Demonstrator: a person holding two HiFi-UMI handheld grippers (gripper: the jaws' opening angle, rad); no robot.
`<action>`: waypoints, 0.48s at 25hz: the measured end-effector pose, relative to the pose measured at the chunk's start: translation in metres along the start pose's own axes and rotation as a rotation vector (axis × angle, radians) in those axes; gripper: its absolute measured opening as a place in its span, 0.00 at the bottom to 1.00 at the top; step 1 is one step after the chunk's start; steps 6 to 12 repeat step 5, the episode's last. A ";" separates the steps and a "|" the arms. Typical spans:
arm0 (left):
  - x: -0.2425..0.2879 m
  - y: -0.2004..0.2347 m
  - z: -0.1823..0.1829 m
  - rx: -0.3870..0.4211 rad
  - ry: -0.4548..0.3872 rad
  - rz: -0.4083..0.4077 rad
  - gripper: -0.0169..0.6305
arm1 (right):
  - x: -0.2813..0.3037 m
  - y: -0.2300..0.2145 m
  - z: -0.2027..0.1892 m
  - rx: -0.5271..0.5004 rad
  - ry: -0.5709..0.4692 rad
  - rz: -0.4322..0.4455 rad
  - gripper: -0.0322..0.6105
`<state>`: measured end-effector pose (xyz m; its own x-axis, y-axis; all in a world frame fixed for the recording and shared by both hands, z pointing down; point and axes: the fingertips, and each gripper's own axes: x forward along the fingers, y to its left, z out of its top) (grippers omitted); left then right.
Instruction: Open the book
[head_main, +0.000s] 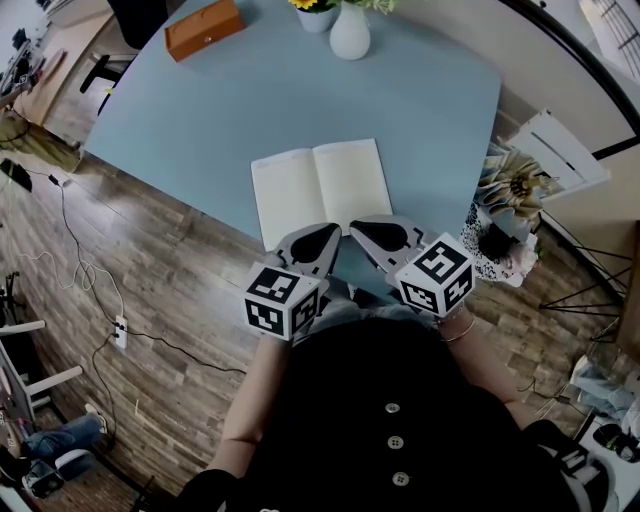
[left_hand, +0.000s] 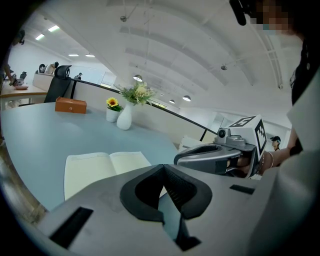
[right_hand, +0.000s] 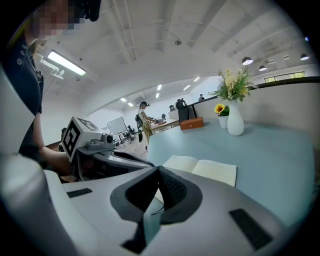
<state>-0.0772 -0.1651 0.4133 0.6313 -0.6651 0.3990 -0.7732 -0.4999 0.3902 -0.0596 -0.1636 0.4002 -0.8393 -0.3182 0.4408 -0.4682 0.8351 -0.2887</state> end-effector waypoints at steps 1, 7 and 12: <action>0.000 0.000 0.000 -0.001 -0.001 0.001 0.05 | 0.000 0.000 -0.001 0.000 0.000 -0.001 0.05; -0.002 0.001 -0.002 -0.014 0.000 0.001 0.05 | 0.000 0.000 -0.002 0.004 -0.003 -0.011 0.05; -0.002 0.001 -0.002 -0.014 0.000 0.001 0.05 | 0.000 0.000 -0.002 0.004 -0.003 -0.011 0.05</action>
